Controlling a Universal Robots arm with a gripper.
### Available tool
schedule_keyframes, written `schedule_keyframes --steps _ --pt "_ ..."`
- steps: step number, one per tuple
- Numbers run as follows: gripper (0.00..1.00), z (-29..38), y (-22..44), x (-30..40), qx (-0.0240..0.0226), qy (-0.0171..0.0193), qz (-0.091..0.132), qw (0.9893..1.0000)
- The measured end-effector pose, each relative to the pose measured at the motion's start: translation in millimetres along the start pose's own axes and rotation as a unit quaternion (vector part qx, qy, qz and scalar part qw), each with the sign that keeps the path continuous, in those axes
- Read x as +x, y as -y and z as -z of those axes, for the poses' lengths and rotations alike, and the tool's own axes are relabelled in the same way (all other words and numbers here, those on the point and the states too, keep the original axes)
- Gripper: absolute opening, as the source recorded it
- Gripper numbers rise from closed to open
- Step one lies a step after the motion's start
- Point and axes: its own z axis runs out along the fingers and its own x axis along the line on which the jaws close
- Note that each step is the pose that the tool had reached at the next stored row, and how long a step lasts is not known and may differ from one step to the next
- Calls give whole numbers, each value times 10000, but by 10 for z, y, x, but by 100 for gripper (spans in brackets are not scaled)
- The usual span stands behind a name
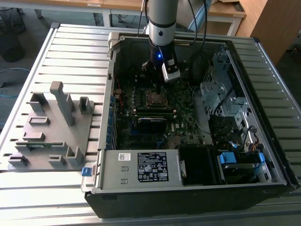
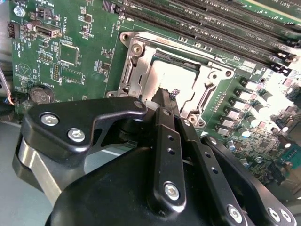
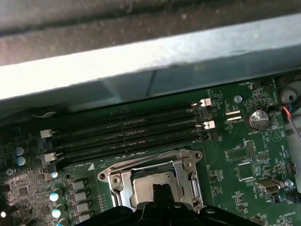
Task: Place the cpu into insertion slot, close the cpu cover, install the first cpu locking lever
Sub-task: 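Close the cpu cover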
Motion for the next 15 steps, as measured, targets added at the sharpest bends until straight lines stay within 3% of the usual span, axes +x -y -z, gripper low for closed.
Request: schedule_keyframes --steps 6,15 --pt "10 30 1 -3 -1 0 1 10000" --pt "10 31 59 -15 0 0 8 10000"
